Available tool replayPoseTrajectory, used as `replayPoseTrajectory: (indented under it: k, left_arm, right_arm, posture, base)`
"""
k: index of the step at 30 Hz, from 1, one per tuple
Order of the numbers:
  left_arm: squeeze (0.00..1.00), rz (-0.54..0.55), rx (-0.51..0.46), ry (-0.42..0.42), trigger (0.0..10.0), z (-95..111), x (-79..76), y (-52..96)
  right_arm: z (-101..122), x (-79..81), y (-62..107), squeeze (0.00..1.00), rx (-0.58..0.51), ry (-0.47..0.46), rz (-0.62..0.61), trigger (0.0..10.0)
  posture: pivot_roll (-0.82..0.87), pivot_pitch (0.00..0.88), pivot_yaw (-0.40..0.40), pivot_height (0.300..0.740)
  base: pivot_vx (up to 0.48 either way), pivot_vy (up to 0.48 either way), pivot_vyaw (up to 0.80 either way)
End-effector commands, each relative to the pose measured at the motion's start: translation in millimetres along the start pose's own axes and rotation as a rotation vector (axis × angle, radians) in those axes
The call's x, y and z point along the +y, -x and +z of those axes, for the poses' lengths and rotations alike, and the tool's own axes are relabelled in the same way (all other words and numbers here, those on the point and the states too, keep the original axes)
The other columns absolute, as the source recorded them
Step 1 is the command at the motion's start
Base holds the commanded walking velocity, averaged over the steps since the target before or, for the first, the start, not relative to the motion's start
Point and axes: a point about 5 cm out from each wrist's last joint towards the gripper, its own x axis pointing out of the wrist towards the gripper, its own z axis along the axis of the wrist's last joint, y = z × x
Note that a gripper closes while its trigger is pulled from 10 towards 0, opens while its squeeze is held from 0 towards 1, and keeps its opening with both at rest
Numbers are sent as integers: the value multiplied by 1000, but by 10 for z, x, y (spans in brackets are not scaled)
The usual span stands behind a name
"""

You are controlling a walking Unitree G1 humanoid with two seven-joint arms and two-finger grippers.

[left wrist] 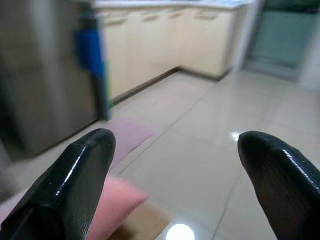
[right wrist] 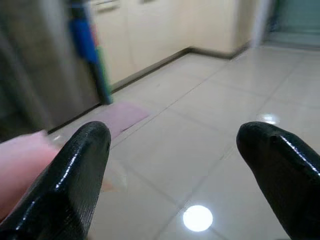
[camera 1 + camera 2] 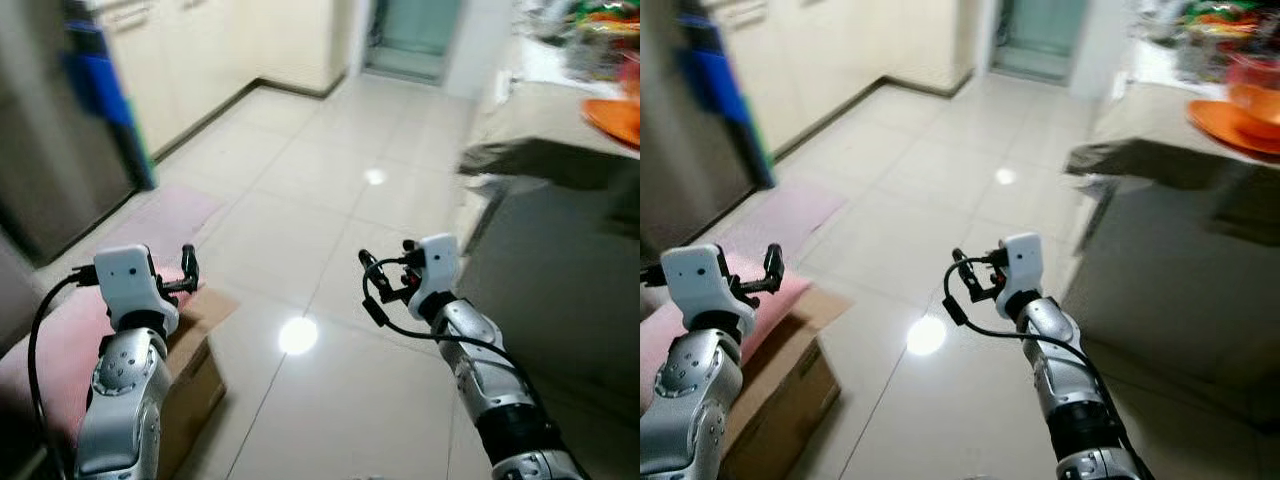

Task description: Setting the table

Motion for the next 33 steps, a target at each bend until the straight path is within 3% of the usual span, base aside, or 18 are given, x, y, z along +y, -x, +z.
replayPoseTrajectory:
  k: [1, 11, 24, 33]
  left_arm:
    - [0, -53, -27, -6, 10000, 46, -114, -2]
    - [0, -83, -37, -9, 10000, 58, -184, -2]
    - [0, -85, -30, 10, 10000, 44, -199, 27]
    - [0, -96, -32, -3, 10000, 52, -212, 29]
  right_arm:
    - [4, -57, 26, 0, -2, 22, -15, 10000]
    - [13, -41, 14, 0, -5, 38, -1, 10000]
    - [16, -27, 4, 0, -7, 54, 3, 10000]
    - [70, -12, -12, 0, -38, 82, 5, 10000]
  posture:
    - [-50, 0, -5, 740]
    - [-49, 0, -5, 740]
    - [-47, 0, -6, 740]
    - [-43, 0, -3, 740]
  base:
    - [480, 0, -669]
    - [429, -107, -672]
    - [0, 0, -679]
    - [0, 0, -47]
